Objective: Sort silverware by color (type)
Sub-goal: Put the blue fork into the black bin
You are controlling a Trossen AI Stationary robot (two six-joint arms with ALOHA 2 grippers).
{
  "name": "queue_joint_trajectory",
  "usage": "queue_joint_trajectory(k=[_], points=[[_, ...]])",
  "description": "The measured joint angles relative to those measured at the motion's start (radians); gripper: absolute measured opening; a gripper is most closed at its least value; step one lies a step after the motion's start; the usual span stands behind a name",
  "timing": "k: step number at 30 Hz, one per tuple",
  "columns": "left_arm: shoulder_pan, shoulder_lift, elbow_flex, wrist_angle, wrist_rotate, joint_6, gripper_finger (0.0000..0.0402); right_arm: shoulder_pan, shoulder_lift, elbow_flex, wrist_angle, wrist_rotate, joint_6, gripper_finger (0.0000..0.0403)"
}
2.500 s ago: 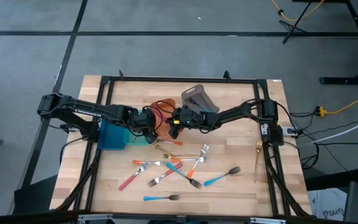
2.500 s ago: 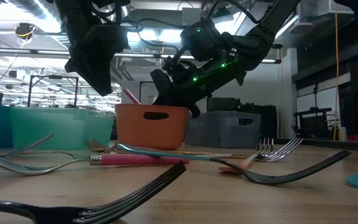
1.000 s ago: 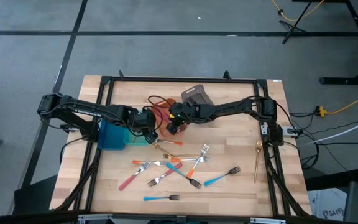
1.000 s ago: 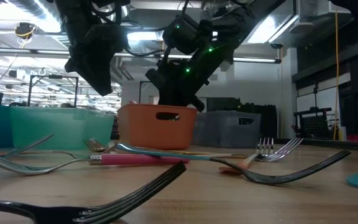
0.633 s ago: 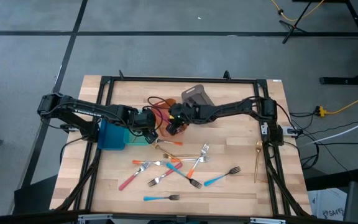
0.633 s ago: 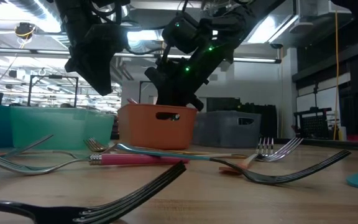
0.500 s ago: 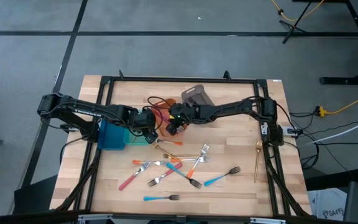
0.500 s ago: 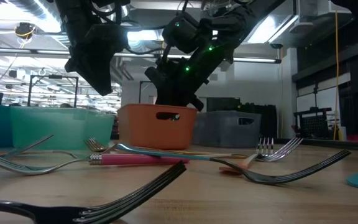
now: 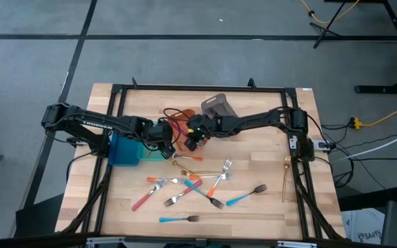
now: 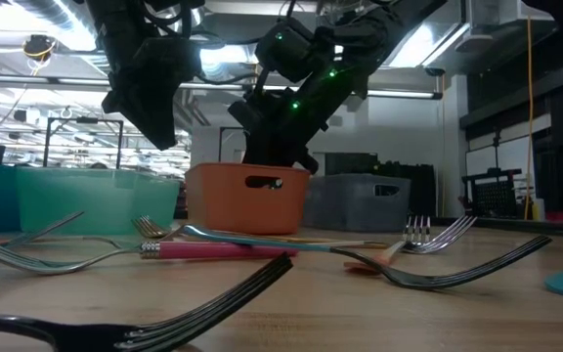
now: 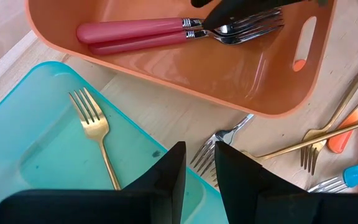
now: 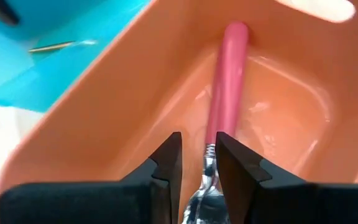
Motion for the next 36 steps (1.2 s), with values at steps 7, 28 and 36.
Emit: queue_joint_trajectory(k=[7, 28, 36], points=[[0.000, 0.000, 0.000, 0.000, 0.000, 0.000, 0.0079, 0.000, -0.092, 0.000, -0.094, -0.049, -0.105, 0.0086], [0.000, 0.000, 0.000, 0.000, -0.003, 0.002, 0.0079, 0.293, -0.416, 0.000, -0.908, -0.049, -0.100, 0.0085], [0.000, 0.000, 0.000, 0.000, -0.003, 0.003, 0.0079, 0.476, -0.413, -0.045, -1.075, -0.050, -0.101, 0.0085]])
